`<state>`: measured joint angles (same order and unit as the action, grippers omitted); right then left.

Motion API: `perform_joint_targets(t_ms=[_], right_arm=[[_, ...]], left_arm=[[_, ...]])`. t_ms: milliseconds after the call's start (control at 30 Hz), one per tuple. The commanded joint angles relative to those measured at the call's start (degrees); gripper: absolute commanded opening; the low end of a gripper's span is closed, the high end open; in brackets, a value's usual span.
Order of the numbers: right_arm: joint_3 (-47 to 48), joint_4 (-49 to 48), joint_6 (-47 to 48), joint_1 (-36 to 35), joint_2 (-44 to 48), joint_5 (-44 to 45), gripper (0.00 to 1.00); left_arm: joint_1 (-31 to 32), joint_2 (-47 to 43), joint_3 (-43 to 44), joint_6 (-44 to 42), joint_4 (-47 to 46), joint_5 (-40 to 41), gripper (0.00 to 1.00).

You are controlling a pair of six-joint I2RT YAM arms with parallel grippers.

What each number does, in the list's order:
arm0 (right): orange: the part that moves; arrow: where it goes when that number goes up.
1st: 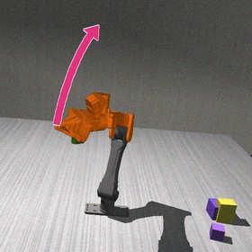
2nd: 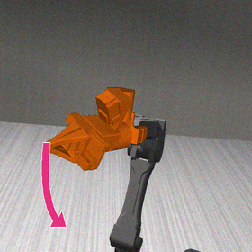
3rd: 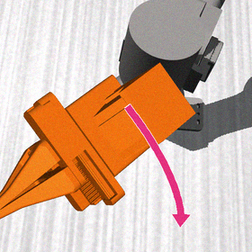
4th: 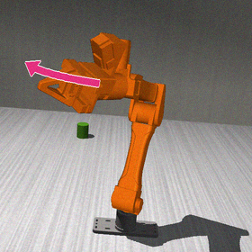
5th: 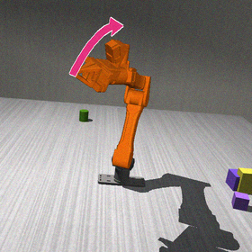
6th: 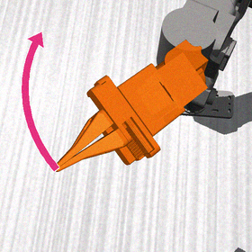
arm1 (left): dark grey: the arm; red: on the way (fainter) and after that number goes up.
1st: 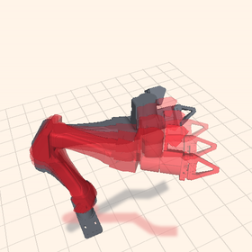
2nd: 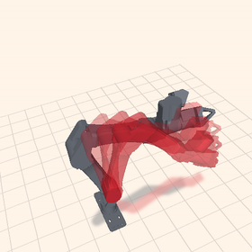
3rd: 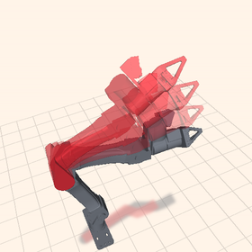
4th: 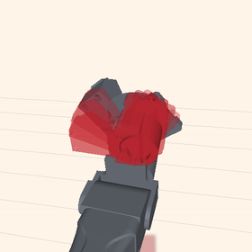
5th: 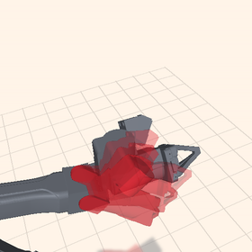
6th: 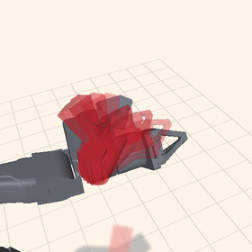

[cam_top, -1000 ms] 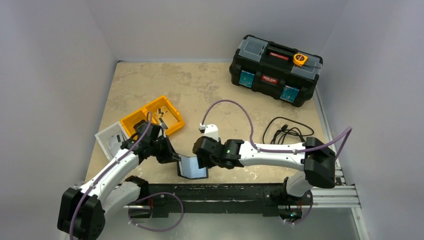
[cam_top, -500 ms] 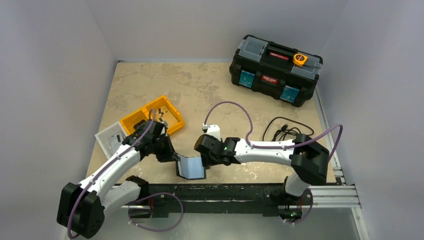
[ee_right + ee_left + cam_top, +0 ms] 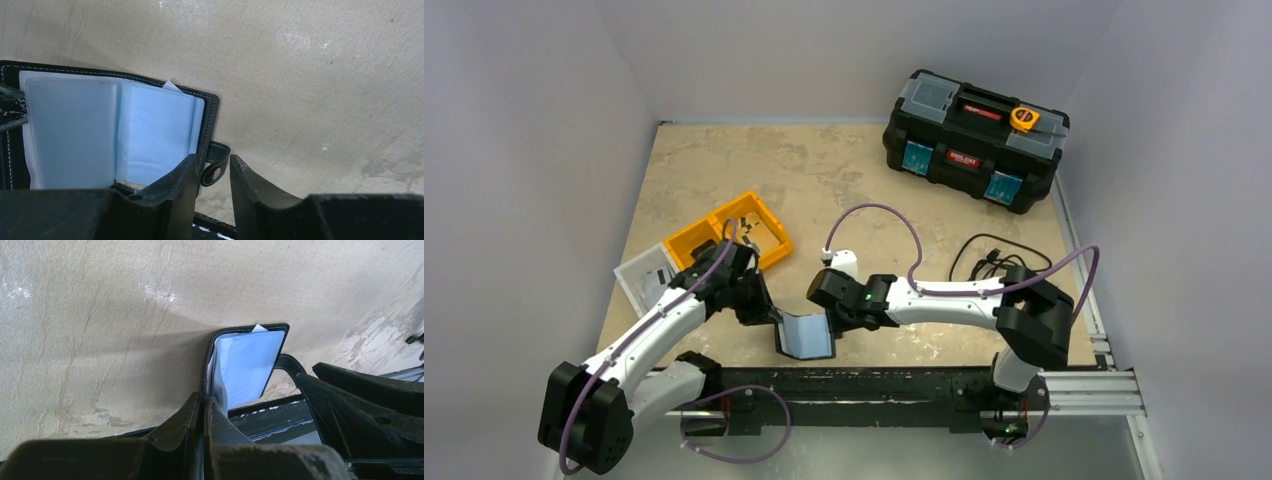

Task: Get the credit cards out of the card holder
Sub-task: Close the card holder at the center of the board.

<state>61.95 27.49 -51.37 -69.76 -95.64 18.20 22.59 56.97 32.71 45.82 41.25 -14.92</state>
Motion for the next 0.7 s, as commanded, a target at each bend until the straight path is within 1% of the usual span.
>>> perform_joint_targets(t_ms=[0, 167, 233, 300, 367, 467, 567, 667], right_arm=[[1.3, -0.3, -0.3, -0.4, -0.1, -0.4, 0.29], [0.2, -0.1, -1.1, -0.4, 0.8, -0.7, 0.2], [-0.1, 0.0, -1.2, -0.4, 0.8, -1.0, 0.19], [-0.4, 0.2, -1.3, -0.4, 1.1, -1.3, 0.19], [-0.7, 0.0, -1.3, -0.4, 1.3, -1.5, 0.23], [-1.0, -0.1, -1.4, -0.4, 1.6, -1.8, 0.24], [-1.1, 0.1, -1.3, -0.5, 1.9, -1.9, 0.27], [-1.6, -0.1, -1.5, -0.6, 2.2, -1.9, 0.25]], left_arm=[[0.5, 0.4, 2.2, -1.0, -0.9, 0.0, 0.0], [0.7, 0.3, 2.2, -1.0, -0.9, 0.3, 0.0], [0.7, 0.3, 2.2, -1.1, -0.8, 0.6, 0.0], [0.7, 0.4, 2.2, -1.2, -0.7, 0.6, 0.0], [0.7, 0.3, 2.2, -1.2, -0.8, 0.7, 0.0], [0.8, 0.4, 2.2, -1.2, -0.8, 0.7, 0.0], [0.8, 0.3, 2.2, -1.2, -0.7, 0.8, 0.0], [0.9, 0.5, 2.2, -1.1, -0.7, 1.0, 0.0]])
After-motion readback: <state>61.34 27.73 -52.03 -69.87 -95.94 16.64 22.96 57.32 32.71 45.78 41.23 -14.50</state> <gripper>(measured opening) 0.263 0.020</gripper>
